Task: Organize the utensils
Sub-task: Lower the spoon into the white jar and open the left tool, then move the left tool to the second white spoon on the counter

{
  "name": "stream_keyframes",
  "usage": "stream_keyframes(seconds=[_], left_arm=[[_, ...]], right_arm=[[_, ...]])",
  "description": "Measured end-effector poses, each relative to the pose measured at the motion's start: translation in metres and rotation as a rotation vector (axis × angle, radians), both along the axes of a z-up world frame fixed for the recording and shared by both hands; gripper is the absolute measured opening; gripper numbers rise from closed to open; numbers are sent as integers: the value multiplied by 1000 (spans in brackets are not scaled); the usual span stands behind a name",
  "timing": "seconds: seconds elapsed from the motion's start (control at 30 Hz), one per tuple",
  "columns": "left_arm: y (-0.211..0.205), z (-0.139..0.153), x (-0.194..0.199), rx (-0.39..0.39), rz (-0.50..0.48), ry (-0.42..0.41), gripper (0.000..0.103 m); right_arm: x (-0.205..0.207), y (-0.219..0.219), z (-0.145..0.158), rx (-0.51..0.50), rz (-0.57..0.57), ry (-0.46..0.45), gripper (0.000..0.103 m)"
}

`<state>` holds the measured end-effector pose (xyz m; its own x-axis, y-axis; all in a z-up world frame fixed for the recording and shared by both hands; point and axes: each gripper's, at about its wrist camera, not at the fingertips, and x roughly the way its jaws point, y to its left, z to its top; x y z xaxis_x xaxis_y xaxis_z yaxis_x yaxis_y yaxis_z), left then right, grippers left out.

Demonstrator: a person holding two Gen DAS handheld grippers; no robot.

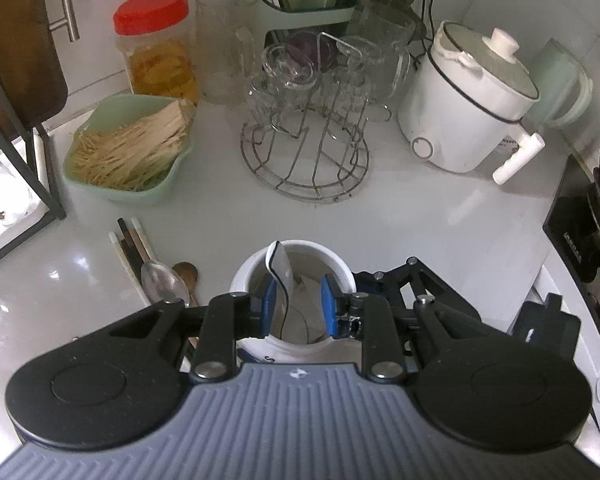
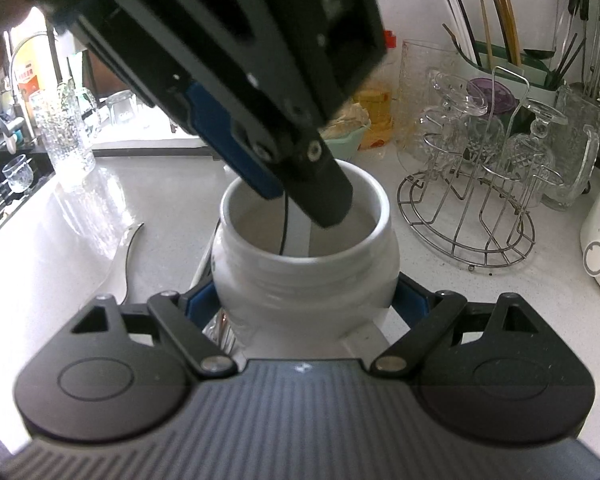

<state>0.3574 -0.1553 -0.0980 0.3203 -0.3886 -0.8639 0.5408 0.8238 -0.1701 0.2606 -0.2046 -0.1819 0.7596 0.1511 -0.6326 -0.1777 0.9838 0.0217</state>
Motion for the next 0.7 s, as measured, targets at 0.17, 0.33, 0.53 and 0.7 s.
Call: stream_keyframes(seconds=[0.17,0.33,0.53,0.7], left_arm=[[6,9,-4,-24,17,-9,28],[11,24,-8,-53,33,-39,28],[21,43,-15,-89,55,-79,28],[31,52,-19,-100,79,-109,28]], right_arm=[[0,0,0,0,-3,0,91],[0,0,0,-1,-6,1,91],[0,1,0,-2,-10,3,91],[0,2,0,-1,-17,5,91]])
